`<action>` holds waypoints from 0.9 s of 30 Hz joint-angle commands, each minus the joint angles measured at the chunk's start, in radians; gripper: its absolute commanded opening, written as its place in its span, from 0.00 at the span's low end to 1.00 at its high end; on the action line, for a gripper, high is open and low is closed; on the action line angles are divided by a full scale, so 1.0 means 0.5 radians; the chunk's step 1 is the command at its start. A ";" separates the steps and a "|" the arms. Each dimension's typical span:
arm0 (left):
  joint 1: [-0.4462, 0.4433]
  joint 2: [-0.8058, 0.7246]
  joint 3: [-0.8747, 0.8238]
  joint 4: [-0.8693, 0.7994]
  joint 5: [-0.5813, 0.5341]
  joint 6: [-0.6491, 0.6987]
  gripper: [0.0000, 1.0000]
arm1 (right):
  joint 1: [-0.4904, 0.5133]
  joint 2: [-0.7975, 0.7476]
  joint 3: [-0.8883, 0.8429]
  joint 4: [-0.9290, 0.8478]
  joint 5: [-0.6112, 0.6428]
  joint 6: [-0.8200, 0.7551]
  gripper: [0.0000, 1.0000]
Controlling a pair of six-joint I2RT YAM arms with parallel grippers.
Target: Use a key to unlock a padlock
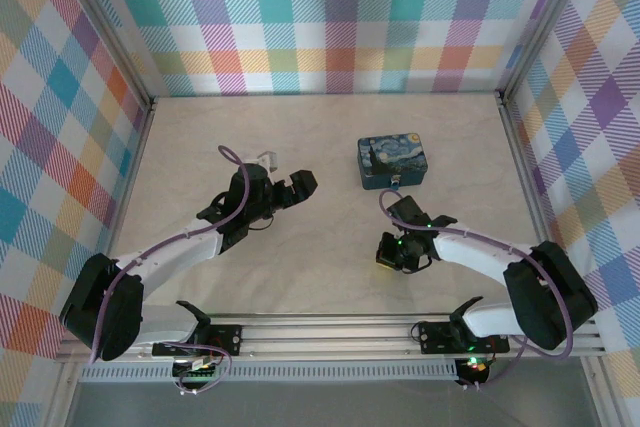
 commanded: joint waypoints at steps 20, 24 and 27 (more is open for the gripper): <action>-0.015 0.195 0.206 0.256 0.489 -0.654 0.99 | 0.015 -0.564 -0.085 0.591 0.054 -0.153 0.00; -0.018 0.365 0.258 0.420 0.672 -1.124 0.96 | 0.015 -0.567 -0.009 0.663 0.067 -0.308 0.00; -0.018 0.473 0.222 0.626 0.743 -1.464 0.94 | 0.018 -0.538 0.045 0.777 0.067 -0.397 0.00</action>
